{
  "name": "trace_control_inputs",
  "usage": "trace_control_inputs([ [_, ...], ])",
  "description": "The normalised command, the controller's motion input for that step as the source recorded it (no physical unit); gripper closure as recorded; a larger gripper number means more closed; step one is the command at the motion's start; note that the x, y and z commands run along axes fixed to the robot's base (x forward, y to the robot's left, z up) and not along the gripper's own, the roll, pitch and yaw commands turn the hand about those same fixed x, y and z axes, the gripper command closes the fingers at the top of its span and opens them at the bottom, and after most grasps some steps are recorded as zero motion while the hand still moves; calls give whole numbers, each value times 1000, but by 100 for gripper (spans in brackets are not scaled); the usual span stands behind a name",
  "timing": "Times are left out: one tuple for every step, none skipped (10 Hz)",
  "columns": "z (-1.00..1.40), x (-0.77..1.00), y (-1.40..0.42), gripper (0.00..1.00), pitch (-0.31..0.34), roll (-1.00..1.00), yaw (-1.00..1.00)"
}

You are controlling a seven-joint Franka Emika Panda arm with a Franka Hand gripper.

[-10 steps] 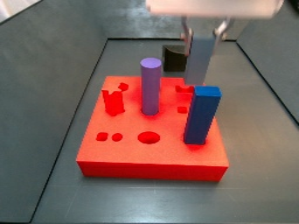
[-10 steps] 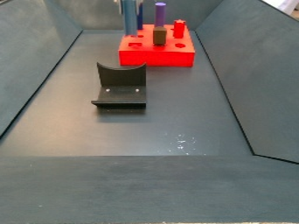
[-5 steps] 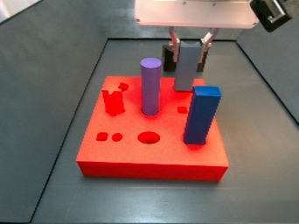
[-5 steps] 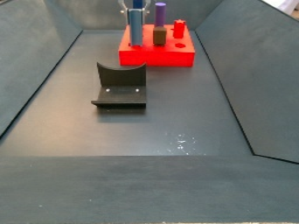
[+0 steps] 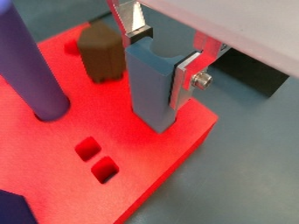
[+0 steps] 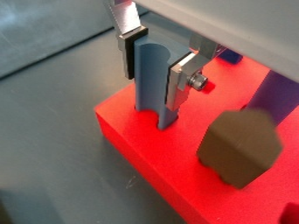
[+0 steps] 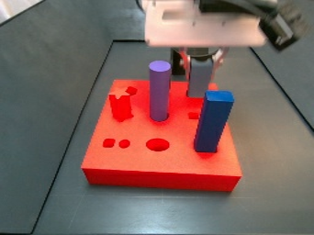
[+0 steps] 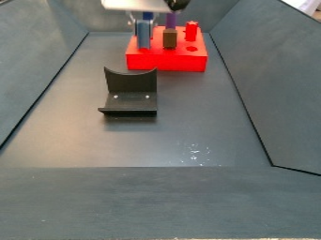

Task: Pick up the arch object. Move up. Place the arch object on the fixture. Regrasp the arch object. Move to above the board. Insert the arch object.
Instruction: Insert the arch object.

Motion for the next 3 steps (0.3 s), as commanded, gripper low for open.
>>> trace_control_inputs([
  [-683, 17, 0, 100, -83, 69, 0],
  [-234, 0, 43, 100, -131, -121, 0],
  [0, 0, 0, 100, 0, 0, 0],
])
